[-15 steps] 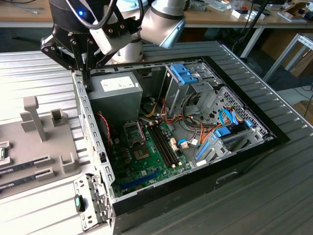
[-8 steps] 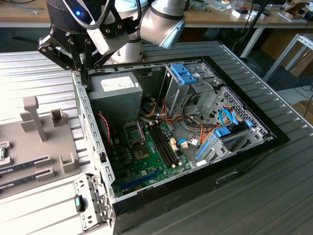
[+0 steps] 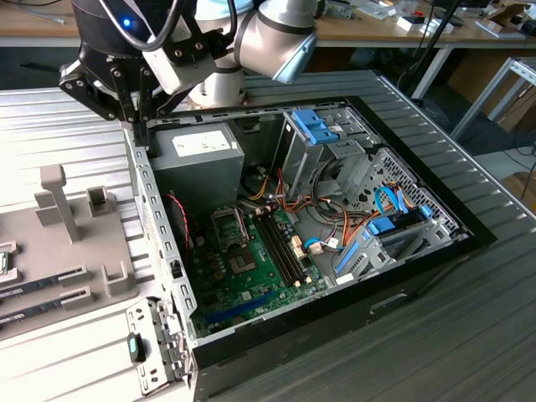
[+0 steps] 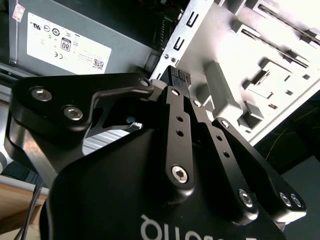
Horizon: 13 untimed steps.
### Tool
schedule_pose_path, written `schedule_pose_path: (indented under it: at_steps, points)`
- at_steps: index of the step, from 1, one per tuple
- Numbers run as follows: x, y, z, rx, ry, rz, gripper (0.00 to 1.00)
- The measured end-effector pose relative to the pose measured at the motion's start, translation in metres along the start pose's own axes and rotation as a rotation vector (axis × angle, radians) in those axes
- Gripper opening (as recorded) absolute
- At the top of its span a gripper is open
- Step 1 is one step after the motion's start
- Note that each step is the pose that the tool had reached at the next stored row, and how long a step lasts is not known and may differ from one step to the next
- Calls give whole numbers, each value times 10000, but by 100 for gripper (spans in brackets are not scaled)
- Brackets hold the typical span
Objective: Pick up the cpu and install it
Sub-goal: 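Reach for the cpu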
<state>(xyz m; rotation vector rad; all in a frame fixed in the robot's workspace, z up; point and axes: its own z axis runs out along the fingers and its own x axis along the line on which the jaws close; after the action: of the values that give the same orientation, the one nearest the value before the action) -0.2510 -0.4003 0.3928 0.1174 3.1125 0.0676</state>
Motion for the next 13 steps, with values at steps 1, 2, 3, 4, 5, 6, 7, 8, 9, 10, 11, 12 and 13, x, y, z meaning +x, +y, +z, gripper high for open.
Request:
schedule_pose_path:
  at_steps: [1,2,3,4,5,6,7,8,9,10,11,12,13]
  points:
    - [8,-1,0,0,0,0,11]
    - [14,-1,0,-1,0,0,11]
    - [18,-1,0,0,0,0,11]
    - [22,-2,0,-1,0,0,11]
    - [27,-2,0,-1,0,0,11]
    - [32,-2,0,-1,0,0,11]
    - [37,-3,0,-1,0,0,11]
    - [42,-3,0,-1,-1,0,11]
    - [47,-4,0,-1,-1,-1,11]
    - [52,-4,0,0,0,0,11]
    - [56,-4,0,-1,0,0,11]
    - [62,-5,0,0,-1,0,11]
    - [66,-5,0,-1,0,-1,11]
